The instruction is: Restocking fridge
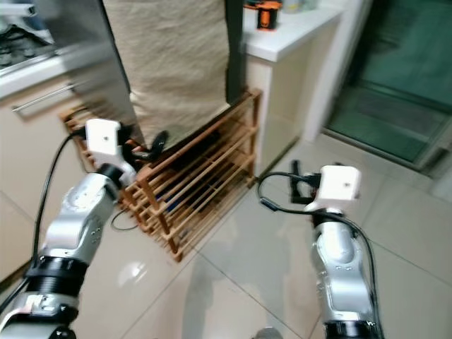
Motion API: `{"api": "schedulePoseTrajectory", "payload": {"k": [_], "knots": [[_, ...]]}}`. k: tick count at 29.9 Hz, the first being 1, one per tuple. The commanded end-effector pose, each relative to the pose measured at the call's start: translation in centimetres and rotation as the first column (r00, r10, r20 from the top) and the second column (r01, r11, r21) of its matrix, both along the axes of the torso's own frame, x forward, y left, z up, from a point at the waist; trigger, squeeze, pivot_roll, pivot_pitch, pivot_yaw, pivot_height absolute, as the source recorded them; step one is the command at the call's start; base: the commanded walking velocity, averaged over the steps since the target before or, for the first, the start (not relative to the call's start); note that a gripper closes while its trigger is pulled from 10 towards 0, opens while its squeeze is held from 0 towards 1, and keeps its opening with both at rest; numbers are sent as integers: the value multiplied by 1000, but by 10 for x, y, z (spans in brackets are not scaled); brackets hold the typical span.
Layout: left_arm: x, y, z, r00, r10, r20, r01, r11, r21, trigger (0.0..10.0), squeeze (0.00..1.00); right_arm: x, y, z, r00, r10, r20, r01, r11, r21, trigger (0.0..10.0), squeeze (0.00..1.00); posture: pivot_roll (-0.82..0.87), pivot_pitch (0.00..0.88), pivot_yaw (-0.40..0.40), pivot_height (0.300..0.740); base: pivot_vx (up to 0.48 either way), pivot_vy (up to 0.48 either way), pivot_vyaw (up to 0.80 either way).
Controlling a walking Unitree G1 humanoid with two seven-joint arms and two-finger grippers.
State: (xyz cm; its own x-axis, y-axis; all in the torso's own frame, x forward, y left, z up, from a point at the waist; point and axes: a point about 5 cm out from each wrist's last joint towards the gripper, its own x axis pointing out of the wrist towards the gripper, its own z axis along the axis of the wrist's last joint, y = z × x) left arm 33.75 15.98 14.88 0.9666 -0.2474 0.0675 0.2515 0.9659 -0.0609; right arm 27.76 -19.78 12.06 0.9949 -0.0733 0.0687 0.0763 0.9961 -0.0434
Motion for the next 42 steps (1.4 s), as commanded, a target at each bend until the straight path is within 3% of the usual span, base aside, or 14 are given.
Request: {"api": "schedulePoseTrajectory", "payload": {"k": [1,20,29,40,42], "knots": [[1,-5,5,1000,-20,17,20,1000,8,10000,0,0,-5,1,1000,-10,4,10,1000,-9,10000,0,-188,0,96,740,0,480,-656],[-1,-4,7,999,-12,37,11,1000,26,10000,0,4,5,2,1000,10,13,-11,1000,7,10000,0,-171,0,94,740,0,480,-664],[3,-10,8,999,2,42,-6,997,76,10000,0,7,7,5,999,19,32,-19,1000,7,10000,0,-175,0,91,740,0,320,-422],[-9,-9,21,991,9,130,-3,999,-50,10000,0,0,7,17,995,3,97,-1,1000,-27,10000,0,-172,0,87,740,283,35,0],[-25,4,25,987,83,137,-68,992,-111,10000,0,-17,8,25,988,7,153,5,997,-72,10000,0,-172,0,84,740,276,392,0]]}}
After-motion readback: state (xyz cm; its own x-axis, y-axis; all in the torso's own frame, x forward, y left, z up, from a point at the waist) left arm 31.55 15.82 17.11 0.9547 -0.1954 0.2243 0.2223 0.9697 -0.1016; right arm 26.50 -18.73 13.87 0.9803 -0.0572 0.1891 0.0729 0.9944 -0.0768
